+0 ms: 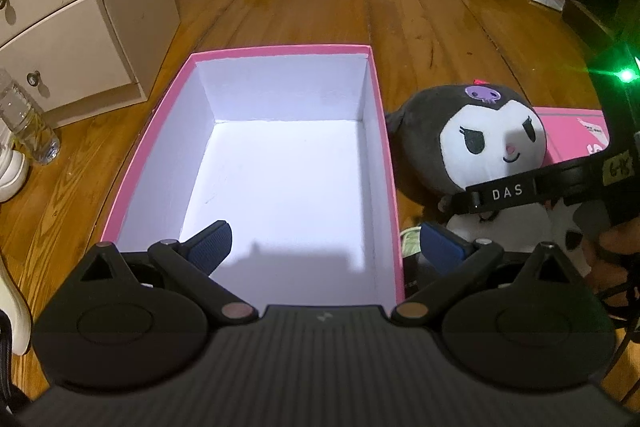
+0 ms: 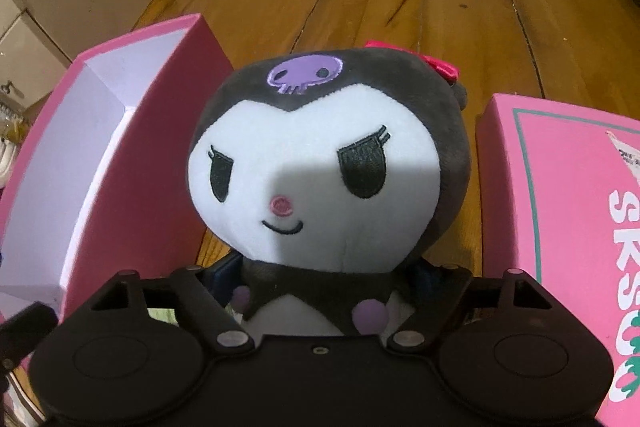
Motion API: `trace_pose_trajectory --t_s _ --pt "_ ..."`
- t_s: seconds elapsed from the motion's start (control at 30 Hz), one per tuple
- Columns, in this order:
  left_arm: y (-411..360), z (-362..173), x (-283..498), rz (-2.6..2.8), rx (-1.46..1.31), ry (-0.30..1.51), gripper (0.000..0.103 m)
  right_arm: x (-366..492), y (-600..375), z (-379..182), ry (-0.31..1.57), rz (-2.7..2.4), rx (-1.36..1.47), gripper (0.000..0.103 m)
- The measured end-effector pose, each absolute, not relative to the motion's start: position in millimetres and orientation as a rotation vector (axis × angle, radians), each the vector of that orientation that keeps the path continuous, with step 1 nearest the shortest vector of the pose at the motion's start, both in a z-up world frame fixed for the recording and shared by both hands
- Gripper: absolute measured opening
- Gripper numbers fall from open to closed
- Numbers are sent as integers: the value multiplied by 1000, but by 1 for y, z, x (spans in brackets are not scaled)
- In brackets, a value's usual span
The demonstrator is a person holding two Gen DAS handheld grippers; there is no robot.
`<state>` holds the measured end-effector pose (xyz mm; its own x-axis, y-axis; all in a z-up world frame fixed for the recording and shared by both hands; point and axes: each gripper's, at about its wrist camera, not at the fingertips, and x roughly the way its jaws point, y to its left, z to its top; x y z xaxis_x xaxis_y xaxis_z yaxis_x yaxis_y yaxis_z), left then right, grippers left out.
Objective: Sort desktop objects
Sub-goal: 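Close the right gripper on the Kuromi plush and lift it, then carry the Kuromi plush into the open pink box and release it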
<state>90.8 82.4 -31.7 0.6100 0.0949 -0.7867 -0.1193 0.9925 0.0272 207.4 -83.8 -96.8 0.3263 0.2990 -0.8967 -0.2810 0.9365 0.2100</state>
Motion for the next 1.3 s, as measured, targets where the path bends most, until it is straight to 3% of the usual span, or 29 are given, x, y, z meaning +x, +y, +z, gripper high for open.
trace_pose_trajectory --t_s 0.73,1.3 --pt "117 -15 77 95 -106 883 102 186 -83 -20 1003 480 176 84" --pt "181 -15 54 155 -179 871 102 179 18 12 1035 764 150 84"
